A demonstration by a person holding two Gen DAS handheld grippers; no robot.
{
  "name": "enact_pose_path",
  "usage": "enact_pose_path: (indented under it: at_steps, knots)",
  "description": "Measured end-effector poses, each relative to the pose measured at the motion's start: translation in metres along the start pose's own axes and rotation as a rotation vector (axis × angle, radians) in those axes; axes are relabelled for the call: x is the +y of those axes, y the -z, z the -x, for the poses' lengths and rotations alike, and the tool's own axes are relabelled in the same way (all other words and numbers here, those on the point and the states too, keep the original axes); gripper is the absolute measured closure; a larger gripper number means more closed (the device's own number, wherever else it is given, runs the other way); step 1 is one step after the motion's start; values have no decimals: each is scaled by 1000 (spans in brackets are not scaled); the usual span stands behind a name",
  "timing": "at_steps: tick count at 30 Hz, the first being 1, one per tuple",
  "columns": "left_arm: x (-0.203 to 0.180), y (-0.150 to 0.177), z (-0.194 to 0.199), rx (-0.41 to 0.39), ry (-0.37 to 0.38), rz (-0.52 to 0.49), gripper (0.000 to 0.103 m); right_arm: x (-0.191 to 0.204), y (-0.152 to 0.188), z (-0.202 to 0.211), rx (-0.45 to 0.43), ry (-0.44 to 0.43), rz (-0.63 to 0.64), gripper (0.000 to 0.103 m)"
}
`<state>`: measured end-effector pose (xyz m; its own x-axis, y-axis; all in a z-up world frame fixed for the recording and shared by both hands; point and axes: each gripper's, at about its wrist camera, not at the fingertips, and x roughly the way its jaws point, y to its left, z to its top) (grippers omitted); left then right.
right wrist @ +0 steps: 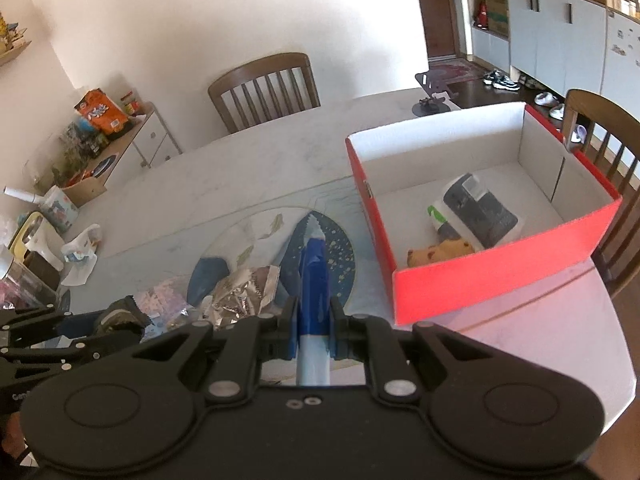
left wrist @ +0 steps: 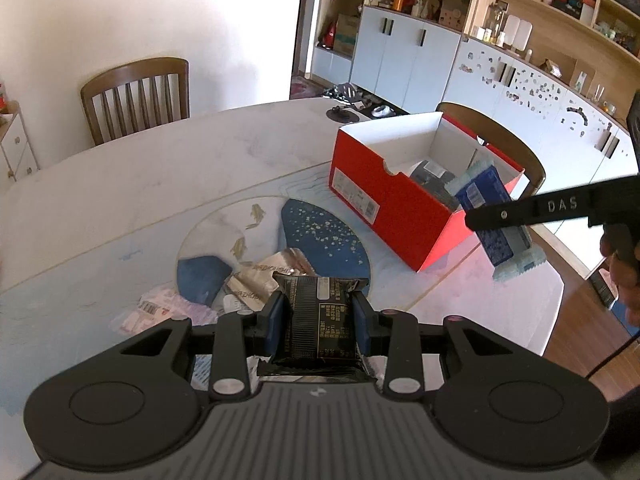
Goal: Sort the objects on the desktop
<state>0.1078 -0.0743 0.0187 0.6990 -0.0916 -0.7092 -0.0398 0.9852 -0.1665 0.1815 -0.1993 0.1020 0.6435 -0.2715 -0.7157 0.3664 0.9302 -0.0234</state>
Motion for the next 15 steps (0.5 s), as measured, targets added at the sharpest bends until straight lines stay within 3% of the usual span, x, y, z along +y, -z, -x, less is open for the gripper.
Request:
enact_pose_path:
  at_steps: [15]
  knots:
    - [-34,-42,-28,-5,-11,12,69,-56,-45,5,2,-16,19,90]
